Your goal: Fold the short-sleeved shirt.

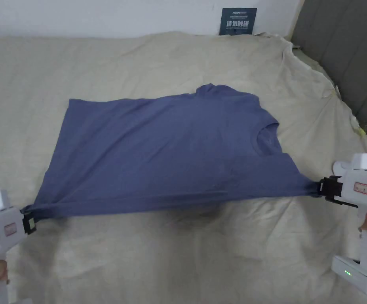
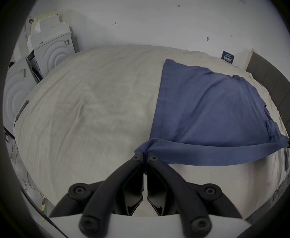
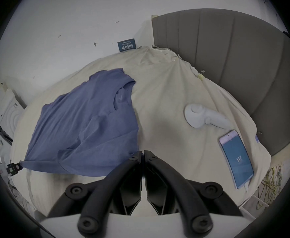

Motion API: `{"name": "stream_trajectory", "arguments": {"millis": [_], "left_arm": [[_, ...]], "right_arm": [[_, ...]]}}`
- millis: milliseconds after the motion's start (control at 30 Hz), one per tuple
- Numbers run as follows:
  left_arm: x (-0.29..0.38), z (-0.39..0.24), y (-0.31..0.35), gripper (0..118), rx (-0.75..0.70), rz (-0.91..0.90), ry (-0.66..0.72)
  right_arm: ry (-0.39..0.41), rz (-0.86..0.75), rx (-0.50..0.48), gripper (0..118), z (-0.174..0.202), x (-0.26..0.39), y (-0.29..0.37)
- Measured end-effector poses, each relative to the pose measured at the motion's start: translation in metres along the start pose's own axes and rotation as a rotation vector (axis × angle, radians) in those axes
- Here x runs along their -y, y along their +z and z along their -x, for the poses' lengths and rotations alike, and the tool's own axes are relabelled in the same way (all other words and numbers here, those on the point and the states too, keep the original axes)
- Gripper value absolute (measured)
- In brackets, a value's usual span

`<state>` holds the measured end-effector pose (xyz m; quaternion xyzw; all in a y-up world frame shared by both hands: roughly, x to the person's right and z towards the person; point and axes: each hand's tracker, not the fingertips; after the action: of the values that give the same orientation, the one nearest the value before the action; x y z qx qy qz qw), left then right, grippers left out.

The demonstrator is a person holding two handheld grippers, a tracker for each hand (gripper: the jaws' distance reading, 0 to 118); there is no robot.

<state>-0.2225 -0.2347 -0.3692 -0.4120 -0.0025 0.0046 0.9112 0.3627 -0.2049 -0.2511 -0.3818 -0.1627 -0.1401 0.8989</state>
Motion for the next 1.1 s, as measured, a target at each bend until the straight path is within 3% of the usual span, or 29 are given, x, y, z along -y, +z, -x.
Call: {"name": "stream_trajectory", "arguments": {"millis": [433, 700, 767, 833, 867, 900, 933, 1000, 1033, 1100], "left_arm": [[0.095, 0.039, 0.080, 0, 0.031, -0.062, 0.073], [0.132, 0.045, 0.073, 0, 0.015, 0.024, 0.070], [0.131, 0.044, 0.068, 0, 0.024, 0.050, 0.087], [0.126, 0.044, 0.070, 16, 0.015, 0.046, 0.108], [0.126, 0.046, 0.074, 32, 0.010, 0.036, 0.110], [0.125, 0.049, 0.077, 62, 0.007, 0.030, 0.104], [0.123, 0.054, 0.082, 83, 0.019, 0.015, 0.099], [0.114, 0.065, 0.093, 111, 0.061, 0.005, 0.109], [0.105, 0.070, 0.101, 112, 0.091, 0.003, 0.120], [0.087, 0.075, 0.117, 112, 0.099, -0.067, 0.138]], "right_arm": [[0.050, 0.038, -0.024, 1, -0.029, 0.094, 0.071], [0.084, 0.104, 0.013, 1, -0.033, 0.138, 0.067], [0.052, 0.099, 0.011, 1, -0.035, 0.144, 0.063], [0.010, 0.094, -0.018, 2, -0.037, 0.146, 0.062], [0.010, 0.078, -0.030, 5, -0.037, 0.147, 0.064], [0.024, 0.073, -0.017, 25, -0.037, 0.146, 0.068], [0.036, 0.067, -0.011, 55, -0.037, 0.144, 0.072], [0.050, 0.021, -0.023, 108, -0.038, 0.136, 0.083], [0.058, -0.016, -0.032, 114, -0.038, 0.129, 0.091], [0.073, -0.062, -0.046, 114, -0.036, 0.110, 0.106]]}}
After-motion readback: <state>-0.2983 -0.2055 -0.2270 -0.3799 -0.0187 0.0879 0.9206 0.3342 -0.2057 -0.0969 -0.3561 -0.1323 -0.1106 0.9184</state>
